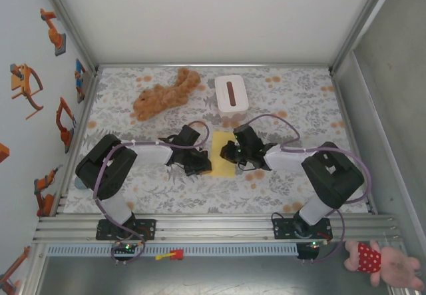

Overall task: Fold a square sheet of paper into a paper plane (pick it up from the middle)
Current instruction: Fold the triangle a second time at the center of the table.

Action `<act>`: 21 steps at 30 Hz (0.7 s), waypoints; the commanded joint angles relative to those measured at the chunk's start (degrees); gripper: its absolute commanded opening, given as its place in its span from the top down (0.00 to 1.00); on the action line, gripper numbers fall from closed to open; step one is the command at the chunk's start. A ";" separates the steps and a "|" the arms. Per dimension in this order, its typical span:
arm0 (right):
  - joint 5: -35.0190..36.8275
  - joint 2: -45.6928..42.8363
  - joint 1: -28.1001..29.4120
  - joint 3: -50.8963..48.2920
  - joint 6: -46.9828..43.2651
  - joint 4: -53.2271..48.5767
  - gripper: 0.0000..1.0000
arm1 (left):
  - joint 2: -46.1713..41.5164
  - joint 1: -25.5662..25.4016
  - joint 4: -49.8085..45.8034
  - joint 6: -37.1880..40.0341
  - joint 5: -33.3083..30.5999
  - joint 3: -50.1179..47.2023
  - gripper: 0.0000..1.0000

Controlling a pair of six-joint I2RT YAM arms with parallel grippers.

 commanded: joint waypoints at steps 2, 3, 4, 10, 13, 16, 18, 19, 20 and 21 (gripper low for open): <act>-3.64 -0.54 1.05 -0.82 -4.39 -1.16 1.00 | 1.80 -0.14 -5.14 -0.50 -2.26 -0.23 1.00; -3.96 -0.15 1.57 -0.98 -4.33 -0.79 1.00 | 1.77 -0.18 -5.13 -0.49 -2.27 -0.23 1.00; -4.15 0.41 2.16 -0.84 -4.34 -0.68 1.00 | 1.82 -0.13 -5.12 -0.48 -2.28 -0.23 1.00; -6.19 4.29 2.93 -0.29 -2.89 2.94 1.00 | 1.57 -0.18 -5.39 -0.39 -2.19 -0.14 1.00; -5.81 5.74 2.92 0.36 -2.85 2.36 1.00 | 1.27 -0.15 -5.44 -0.42 -2.18 -0.13 1.00; -4.92 6.50 2.93 0.04 -2.99 1.61 1.00 | 0.80 -0.17 -5.44 -0.51 -2.14 -0.13 1.00; -4.57 7.00 2.93 -0.27 -3.10 1.42 1.00 | 0.18 -0.15 -5.16 -0.58 -1.74 0.04 1.00; -4.46 7.19 2.93 -0.55 -3.14 1.38 1.00 | -0.44 -0.18 -4.53 -0.74 -0.94 0.04 1.00; -4.44 7.32 2.93 -0.76 -3.14 1.43 1.00 | -1.34 -0.19 -3.23 -1.00 0.28 -0.19 1.00; -4.35 7.53 2.93 -0.96 -3.06 1.44 1.00 | -2.37 -0.18 -1.65 -1.39 1.25 -0.38 0.99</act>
